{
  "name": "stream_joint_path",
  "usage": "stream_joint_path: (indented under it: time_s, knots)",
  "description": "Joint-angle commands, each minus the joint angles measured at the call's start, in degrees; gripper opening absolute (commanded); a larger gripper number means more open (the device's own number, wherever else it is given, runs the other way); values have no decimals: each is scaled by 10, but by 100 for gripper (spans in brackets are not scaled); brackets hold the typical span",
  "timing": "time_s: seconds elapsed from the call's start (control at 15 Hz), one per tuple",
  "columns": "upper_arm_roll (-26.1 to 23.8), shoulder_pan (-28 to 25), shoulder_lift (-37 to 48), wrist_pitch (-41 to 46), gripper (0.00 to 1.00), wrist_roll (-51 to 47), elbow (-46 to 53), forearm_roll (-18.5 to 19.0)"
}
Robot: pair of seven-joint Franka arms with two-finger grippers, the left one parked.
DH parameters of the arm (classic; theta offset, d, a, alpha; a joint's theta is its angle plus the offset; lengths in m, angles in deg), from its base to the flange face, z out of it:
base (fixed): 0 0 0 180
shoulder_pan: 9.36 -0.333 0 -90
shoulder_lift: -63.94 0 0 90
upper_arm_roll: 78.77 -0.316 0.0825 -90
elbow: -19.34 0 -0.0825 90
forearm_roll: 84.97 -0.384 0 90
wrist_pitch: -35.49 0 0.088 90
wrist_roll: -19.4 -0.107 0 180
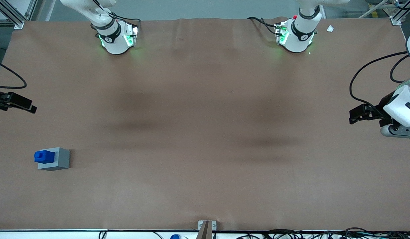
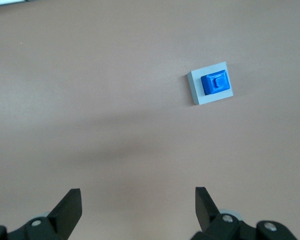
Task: Insert blue part into gray base with right arm
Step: 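Open the right gripper and withdraw it from the block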
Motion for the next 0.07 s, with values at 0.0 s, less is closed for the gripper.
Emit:
stream_joint_path:
  time_s: [0.0]
  knots:
    - [-2, 2, 9, 10, 100, -8, 3, 12]
